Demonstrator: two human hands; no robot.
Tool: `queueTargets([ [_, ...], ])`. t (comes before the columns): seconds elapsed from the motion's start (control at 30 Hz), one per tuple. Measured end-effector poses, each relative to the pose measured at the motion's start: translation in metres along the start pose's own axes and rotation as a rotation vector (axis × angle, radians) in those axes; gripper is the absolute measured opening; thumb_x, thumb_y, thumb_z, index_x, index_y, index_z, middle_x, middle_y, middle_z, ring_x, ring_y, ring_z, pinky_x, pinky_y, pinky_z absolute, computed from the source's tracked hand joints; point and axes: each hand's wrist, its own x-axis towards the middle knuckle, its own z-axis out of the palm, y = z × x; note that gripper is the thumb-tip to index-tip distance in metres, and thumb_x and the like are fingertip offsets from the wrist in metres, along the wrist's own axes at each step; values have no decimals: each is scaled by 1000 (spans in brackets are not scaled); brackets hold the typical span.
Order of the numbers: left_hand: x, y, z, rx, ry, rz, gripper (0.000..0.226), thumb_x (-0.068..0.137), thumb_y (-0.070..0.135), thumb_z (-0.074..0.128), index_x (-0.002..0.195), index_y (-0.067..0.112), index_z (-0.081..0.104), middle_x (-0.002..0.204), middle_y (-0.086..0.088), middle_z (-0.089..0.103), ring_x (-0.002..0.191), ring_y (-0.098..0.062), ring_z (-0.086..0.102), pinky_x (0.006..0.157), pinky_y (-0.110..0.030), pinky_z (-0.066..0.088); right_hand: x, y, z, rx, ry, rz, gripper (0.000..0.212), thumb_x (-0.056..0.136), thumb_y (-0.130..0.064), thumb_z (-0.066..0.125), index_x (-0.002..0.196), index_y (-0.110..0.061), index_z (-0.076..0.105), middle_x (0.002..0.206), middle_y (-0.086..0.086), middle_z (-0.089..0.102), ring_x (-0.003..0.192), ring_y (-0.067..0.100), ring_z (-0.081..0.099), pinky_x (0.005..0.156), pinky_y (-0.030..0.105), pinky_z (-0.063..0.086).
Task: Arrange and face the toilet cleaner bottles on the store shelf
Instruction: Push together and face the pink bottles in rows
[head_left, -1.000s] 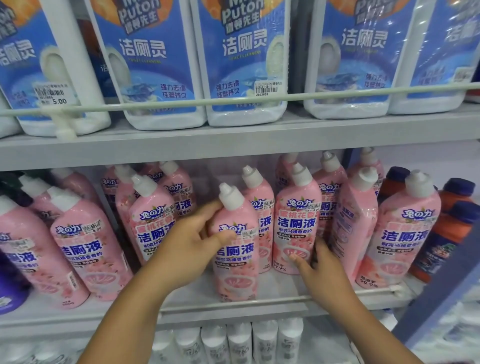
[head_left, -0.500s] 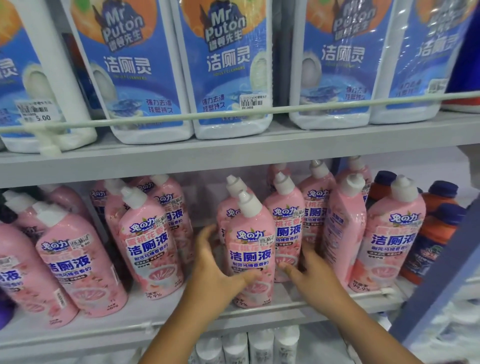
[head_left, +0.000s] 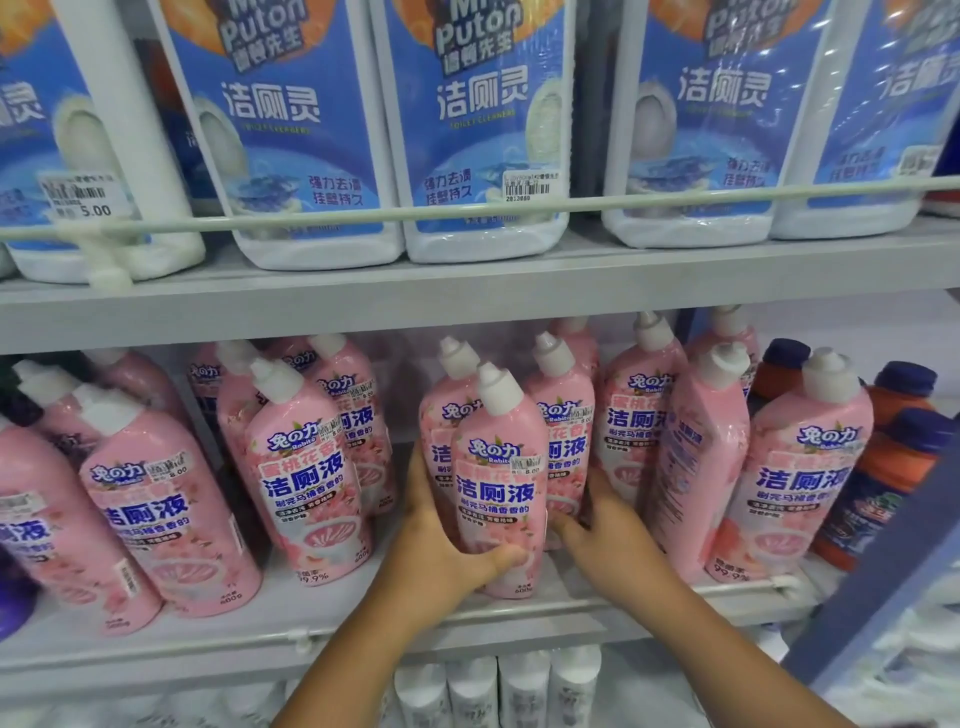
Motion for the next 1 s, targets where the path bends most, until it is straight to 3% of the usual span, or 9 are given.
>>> queueTargets([
  [0.17,9,-10,-4,32,12,-23,130,56,45,89,151,53,0,140,33,47,124,5,55,107,-37,49,16,-7,12,47,9,-5,50,87,-13,71,132,-24,52,122,-6,69,114,16,65,100,34,51],
  [0.43,11,-15,1,7,37,-89,125,59,38,92,149,50,6,125,41,50,104,27,52,94,-21,48,26,-20,16,141,-43,-1,50,93,-7,63,139,-18,47,128,-3,65,117,11,60,91,14,43],
  [0.53,18,-8,-7,-53,2,-142,112,70,40,85,151,49,7,136,34,45,117,15,52,97,-20,45,27,-17,16,149,-53,-1,47,93,-6,64,137,-16,48,124,-4,65,112,9,59,78,-3,40],
  [0.63,57,-39,-28,-280,115,-280,78,66,95,42,138,66,34,155,17,38,142,-16,37,116,-50,30,26,-13,16,145,-20,-2,46,92,-7,66,135,-16,50,125,-3,67,114,13,62,87,11,44],
  [0.7,77,-65,-36,-382,102,-318,81,56,102,40,126,62,53,151,8,50,137,-23,46,111,-57,34,27,-10,17,145,16,-2,45,92,-7,67,133,-16,52,124,-3,67,115,15,62,94,22,45],
  [0.8,73,-17,-30,-275,-49,-369,68,71,87,51,126,48,60,135,-2,64,126,-34,57,106,-62,42,29,-9,17,141,39,-10,43,91,-7,67,131,-16,54,122,-5,67,113,14,62,96,24,47],
  [0.87,68,-1,-29,-243,-88,-321,56,79,75,54,126,46,60,131,-8,66,125,-40,57,102,-62,43,30,-10,16,134,24,-18,41,92,-8,67,130,-17,54,115,-10,65,109,11,61,87,7,43],
  [0.93,69,0,-30,-216,-77,-283,42,88,57,57,126,39,62,125,-6,70,122,-33,61,100,-52,48,30,-9,15,122,22,-26,42,92,-8,67,130,-18,53,109,-17,60,104,6,58,76,-7,36],
  [1.0,71,-4,-25,-173,-36,-241,29,94,33,60,123,34,66,116,2,75,116,-24,65,97,-43,52,29,-8,15,106,33,-40,43,91,-9,67,131,-18,53,111,-18,61,105,6,57,84,-2,39],
])
